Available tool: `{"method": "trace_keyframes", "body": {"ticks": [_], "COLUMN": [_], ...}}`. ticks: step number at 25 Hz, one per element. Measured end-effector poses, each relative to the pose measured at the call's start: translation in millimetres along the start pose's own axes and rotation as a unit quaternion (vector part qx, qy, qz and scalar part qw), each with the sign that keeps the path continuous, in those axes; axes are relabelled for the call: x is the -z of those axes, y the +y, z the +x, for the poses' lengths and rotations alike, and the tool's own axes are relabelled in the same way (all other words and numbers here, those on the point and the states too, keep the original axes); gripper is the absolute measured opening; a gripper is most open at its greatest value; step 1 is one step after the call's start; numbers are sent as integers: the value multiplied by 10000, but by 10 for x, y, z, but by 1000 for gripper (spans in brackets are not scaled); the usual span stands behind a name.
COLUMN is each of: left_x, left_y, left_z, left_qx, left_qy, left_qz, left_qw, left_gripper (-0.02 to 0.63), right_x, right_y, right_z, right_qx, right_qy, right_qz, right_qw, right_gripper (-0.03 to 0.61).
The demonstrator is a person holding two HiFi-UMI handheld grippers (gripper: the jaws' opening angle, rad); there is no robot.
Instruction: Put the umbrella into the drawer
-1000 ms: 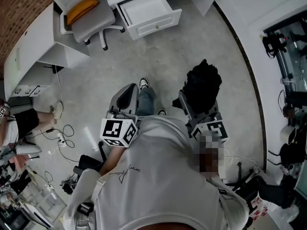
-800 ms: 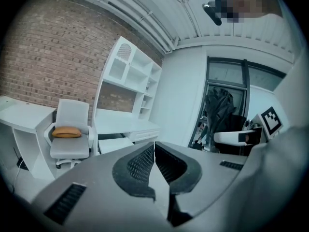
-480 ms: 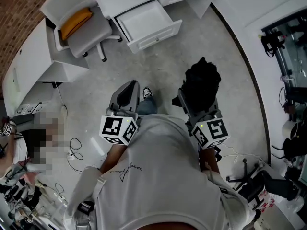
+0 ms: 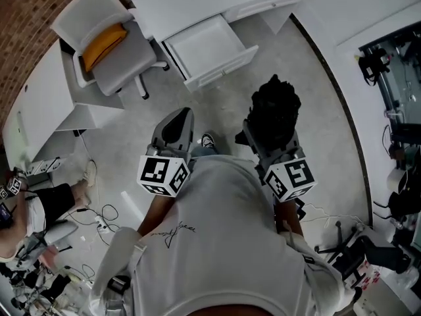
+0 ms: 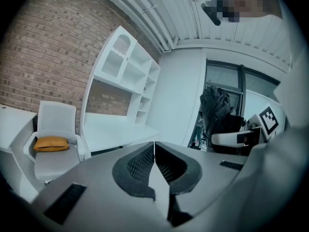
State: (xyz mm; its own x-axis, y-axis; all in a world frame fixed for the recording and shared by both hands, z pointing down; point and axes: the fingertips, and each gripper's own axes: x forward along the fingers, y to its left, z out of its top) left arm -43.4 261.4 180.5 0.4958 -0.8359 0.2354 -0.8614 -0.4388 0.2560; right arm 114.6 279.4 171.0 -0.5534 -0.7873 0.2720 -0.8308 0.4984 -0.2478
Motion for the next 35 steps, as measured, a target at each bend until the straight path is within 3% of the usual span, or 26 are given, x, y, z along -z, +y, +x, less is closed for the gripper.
{"method": "trace_keyframes", "body": {"ticks": [11,19,26,35], "left_x": [-303,-321,-432,-655], "left_y": [659,766,778,836], "left_z": [249,399,706,1493], "left_qx": [-203,-449,-801,-1808], "left_qy": [-207,-276,-694,-860], "left_qz": [-81,-273,-590,-727], "left_qw": [9995,9982,9926,9771], "left_gripper": [18,18,18,18], "right_x": [-226,-302,-498,-909], "right_y": [39,-134,-445,-1170], "right_z": [697,933,1286,1837], "right_qx": [-170,-345,-908,-2004], "right_qy": [127,293,345,413], "right_qz": [-261,-325,-488,-541], "right_qw": [9994,9984,9941,9774], "right_gripper": [250,251,250,250]}}
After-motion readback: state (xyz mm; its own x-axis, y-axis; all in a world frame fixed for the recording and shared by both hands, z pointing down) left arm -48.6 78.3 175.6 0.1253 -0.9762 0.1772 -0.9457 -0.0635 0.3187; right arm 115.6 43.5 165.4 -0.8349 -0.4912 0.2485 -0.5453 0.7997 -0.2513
